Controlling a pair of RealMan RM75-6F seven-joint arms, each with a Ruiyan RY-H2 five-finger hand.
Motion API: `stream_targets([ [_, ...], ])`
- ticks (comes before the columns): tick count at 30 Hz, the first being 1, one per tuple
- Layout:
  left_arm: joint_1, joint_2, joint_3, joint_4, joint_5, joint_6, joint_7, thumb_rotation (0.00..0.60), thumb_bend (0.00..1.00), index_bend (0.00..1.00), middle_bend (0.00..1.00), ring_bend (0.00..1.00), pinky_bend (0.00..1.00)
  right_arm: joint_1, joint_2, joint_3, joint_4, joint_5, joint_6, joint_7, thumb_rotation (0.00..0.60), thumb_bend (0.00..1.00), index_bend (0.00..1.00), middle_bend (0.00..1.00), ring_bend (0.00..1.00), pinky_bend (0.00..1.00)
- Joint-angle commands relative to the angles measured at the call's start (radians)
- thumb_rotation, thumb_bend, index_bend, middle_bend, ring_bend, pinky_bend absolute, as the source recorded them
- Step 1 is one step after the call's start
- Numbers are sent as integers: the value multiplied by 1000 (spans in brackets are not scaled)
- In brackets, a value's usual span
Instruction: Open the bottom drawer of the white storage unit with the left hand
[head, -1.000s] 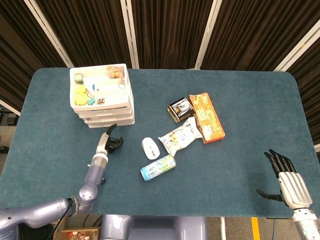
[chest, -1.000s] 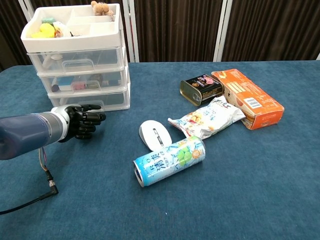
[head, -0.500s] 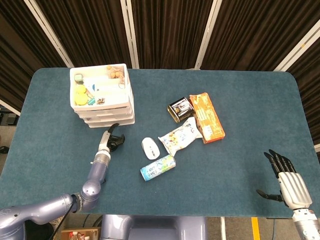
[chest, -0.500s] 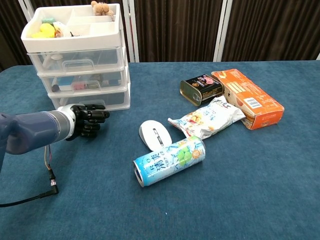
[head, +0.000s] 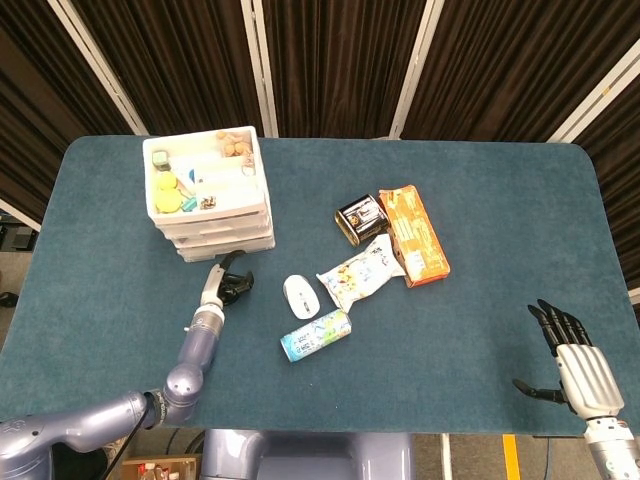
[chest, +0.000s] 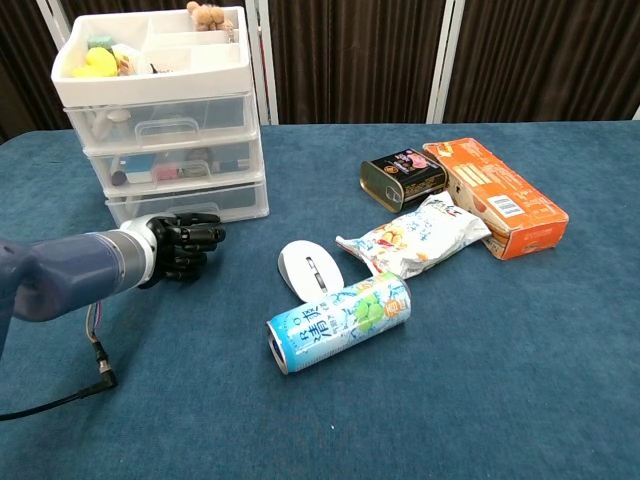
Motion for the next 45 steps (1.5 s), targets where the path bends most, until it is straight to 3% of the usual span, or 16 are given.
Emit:
stream_targets([
  [1, 12, 4, 11, -16, 12, -2, -6, 600, 565, 266, 1000, 995, 1000, 0, 0, 1, 0, 2, 0, 1, 600, 82, 0, 0, 0, 61],
  [8, 50, 15, 33, -75, 54, 9, -35, 600, 565, 254, 1000, 994, 1000, 0, 0, 2, -1, 4, 1, 1, 600, 82, 0, 0, 0, 61],
  [11, 64, 20, 47, -91, 71, 19, -39, 600, 565, 203, 1000, 994, 1000, -1, 1, 2, -2, 4, 1, 1, 600, 82, 0, 0, 0, 61],
  [15, 78, 34, 77, -100, 78, 13, -27, 600, 565, 142, 1000, 994, 1000, -1, 3, 0, -3, 5, -1, 2, 600, 82, 0, 0, 0, 61],
  [20, 100, 66, 120, -138, 97, 0, -10, 600, 564, 136, 1000, 995, 1000, -2, 2, 1, -2, 6, 0, 2, 600, 82, 0, 0, 0, 61],
  [29, 156, 139, 190, -235, 275, 20, -12, 600, 563, 190, 1000, 994, 1000, -3, 0, 1, -3, 6, 3, -7, 600, 81, 0, 0, 0, 61],
  [33, 185, 158, 225, -280, 408, 94, -2, 600, 559, 192, 1000, 994, 1000, -3, -1, 1, -3, 8, 2, -10, 600, 82, 0, 0, 0, 61],
  [40, 169, 151, 252, -296, 557, 284, 182, 600, 560, 201, 1000, 996, 1000, -4, -2, 2, -3, 10, 2, -12, 600, 82, 0, 0, 0, 61],
  [45, 117, 172, 229, -300, 512, 343, 405, 600, 559, 223, 1000, 997, 1000, -3, -2, 2, -4, 11, -1, -13, 600, 82, 0, 0, 0, 61],
])
